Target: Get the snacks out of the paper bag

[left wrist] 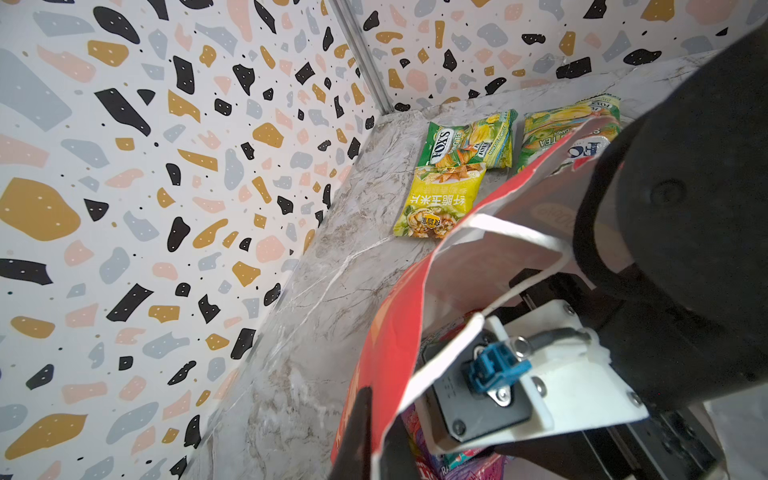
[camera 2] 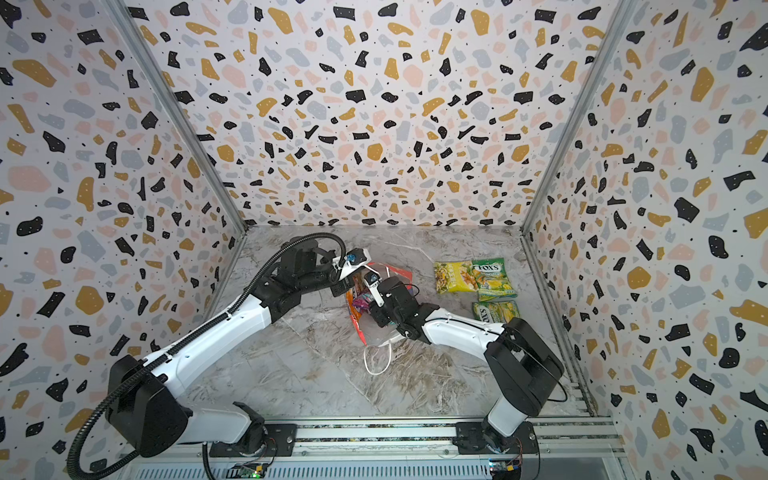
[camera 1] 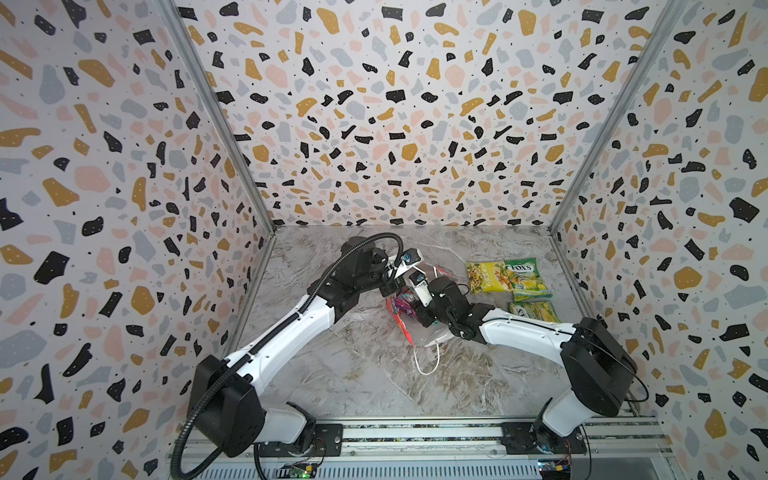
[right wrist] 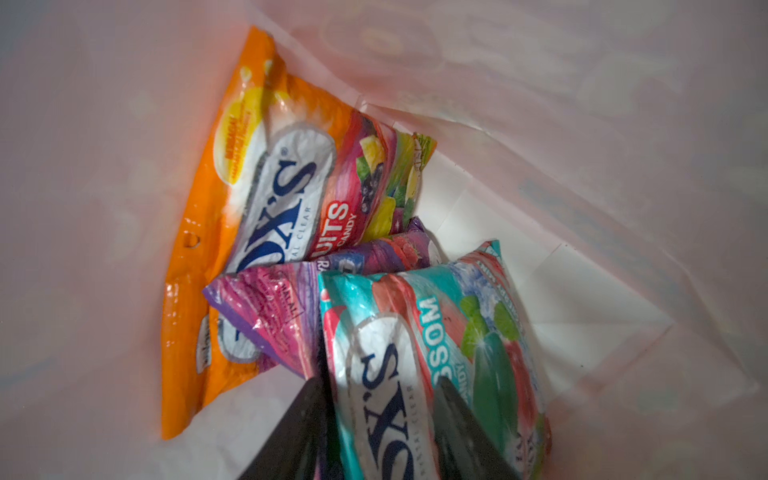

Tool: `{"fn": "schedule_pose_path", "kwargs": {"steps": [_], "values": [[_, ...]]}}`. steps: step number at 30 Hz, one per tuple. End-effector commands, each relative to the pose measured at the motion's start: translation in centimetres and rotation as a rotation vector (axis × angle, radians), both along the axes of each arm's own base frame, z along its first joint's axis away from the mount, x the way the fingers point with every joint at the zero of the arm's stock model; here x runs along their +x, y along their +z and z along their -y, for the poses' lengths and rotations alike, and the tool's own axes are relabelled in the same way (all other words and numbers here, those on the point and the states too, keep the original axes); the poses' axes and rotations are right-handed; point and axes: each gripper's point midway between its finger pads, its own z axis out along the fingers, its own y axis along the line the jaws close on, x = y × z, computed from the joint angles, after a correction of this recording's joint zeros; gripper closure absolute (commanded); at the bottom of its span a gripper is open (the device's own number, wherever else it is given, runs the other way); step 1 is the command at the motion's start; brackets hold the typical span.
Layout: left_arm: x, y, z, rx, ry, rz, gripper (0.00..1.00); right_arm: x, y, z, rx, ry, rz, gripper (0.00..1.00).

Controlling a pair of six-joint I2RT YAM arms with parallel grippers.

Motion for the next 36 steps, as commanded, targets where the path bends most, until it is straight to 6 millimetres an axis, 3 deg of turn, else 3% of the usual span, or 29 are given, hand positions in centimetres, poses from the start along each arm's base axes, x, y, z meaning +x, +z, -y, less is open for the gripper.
{"fn": "schedule_pose_path", "kwargs": {"steps": [1, 12, 15, 17, 23, 36], "values": [[-0.1, 2.3, 0.2, -0.055, -0.008, 0.062, 1.00, 0.3, 0.1, -0.2, -0.014, -0.014, -0.002, 0.54], [0.0, 2.2, 0.3, -0.056, -0.012, 0.055, 1.00, 1.7, -1.3, -0.2, -0.053, -0.062, 0.008, 0.54], [0.0, 2.3, 0.3, -0.055, -0.010, 0.054, 1.00, 2.2, -1.3, -0.1, -0.063, -0.085, 0.021, 0.69], [0.0, 2.3, 0.3, -0.055, -0.008, 0.055, 1.00, 2.5, -0.8, 0.3, -0.062, -0.113, 0.034, 0.84], [0.1, 2.3, 0.2, -0.055, -0.005, 0.060, 1.00, 2.1, 1.9, 0.2, -0.023, -0.090, 0.065, 1.00], [0.5, 2.7, 0.0, -0.069, 0.029, 0.064, 1.00, -1.1, 8.4, 0.1, 0.110, 0.044, 0.109, 1.00]]}}
